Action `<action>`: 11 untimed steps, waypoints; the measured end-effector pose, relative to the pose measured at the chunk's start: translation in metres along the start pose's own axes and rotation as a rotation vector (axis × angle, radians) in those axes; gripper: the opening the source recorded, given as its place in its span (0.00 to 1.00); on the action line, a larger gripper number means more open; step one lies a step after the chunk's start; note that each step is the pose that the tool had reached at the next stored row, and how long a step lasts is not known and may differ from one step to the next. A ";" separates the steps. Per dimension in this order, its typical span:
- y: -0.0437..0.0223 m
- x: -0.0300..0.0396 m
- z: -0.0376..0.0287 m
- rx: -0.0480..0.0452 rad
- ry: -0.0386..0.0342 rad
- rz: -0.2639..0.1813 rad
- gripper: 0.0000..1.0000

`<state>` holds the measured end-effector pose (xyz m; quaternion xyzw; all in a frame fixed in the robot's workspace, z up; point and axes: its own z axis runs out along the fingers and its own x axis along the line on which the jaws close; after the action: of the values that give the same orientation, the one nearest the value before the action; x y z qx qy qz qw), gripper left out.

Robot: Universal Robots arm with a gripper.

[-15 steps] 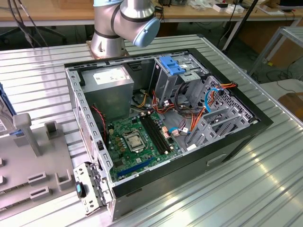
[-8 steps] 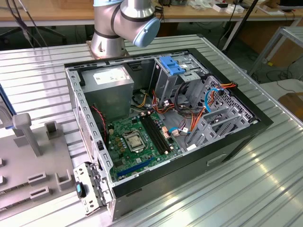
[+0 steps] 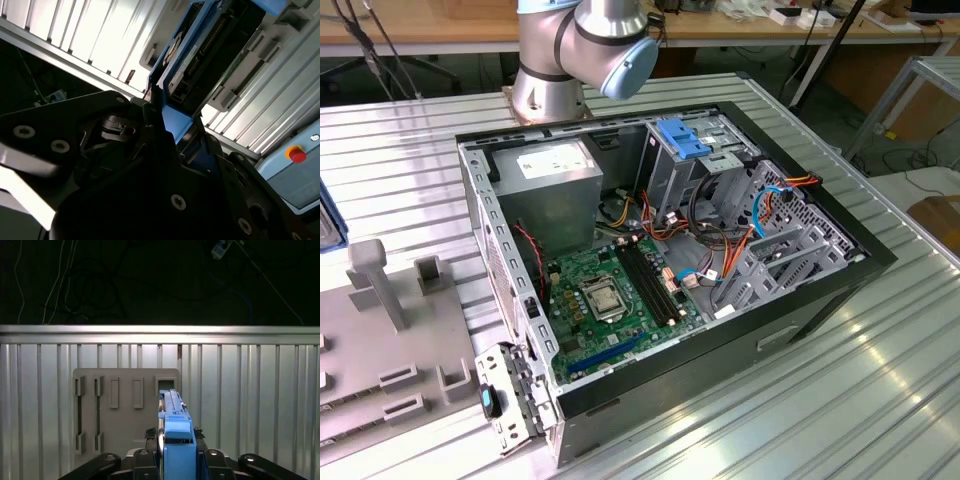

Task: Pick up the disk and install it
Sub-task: 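Pick up the disk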

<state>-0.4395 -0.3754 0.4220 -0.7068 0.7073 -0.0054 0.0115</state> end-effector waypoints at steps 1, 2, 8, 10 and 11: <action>-0.0002 -0.0001 -0.0062 0.0001 -0.0001 0.000 0.37; -0.0003 -0.0001 -0.0100 0.0001 0.0000 0.000 0.37; -0.0011 -0.0004 -0.0461 0.0001 0.0000 0.000 0.37; -0.0014 -0.0006 -0.0589 0.0000 0.0000 0.000 0.37; -0.0016 -0.0006 -0.0664 0.0000 0.0000 0.000 0.37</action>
<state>-0.4395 -0.3754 0.4884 -0.7069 0.7072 -0.0054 0.0115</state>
